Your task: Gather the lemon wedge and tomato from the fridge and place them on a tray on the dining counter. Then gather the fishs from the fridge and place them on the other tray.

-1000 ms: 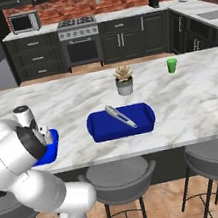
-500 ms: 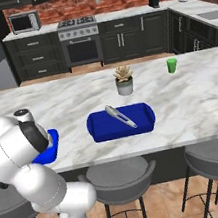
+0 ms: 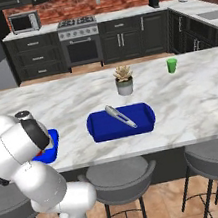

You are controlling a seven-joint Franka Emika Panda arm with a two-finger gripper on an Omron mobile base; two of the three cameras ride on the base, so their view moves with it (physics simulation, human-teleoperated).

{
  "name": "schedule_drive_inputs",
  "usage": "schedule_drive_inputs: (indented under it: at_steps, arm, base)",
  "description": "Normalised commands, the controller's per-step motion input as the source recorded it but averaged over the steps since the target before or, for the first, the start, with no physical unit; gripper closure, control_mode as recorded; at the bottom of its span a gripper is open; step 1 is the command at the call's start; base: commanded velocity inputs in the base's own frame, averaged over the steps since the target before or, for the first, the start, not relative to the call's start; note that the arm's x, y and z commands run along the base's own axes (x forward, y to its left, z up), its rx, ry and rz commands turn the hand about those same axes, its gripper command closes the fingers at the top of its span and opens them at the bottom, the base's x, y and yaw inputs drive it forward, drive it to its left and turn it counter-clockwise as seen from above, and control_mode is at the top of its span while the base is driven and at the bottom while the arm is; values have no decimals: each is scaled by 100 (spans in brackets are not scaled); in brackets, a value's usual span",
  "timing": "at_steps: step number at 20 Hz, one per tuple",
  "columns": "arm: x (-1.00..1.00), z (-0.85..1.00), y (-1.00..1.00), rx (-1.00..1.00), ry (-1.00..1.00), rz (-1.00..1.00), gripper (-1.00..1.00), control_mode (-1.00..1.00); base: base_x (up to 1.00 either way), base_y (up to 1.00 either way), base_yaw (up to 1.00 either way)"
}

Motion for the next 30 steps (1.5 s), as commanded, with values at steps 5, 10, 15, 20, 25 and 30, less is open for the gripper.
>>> schedule_drive_inputs:
  at_steps: [5, 10, 15, 20, 25, 30]
  arm:
    - [0, -2, 0, 0, 0, 0, 100, -100]
    - [0, 0, 0, 0, 0, 0, -100, -100]
    - [-2, 0, -1, 0, 0, 0, -100, -100]
    - [-9, 19, -7, 0, 0, 0, -100, -100]
    - [0, 30, -5, 0, 0, 0, -100, -100]
    - [-1, 43, -26, 0, 0, 0, -100, -100]
  base:
    - [0, 0, 0]
    - [0, 0, 0]
    - [0, 0, 0]
    - [0, 0, 0]
    - [0, 0, 0]
    - [0, 0, 0]
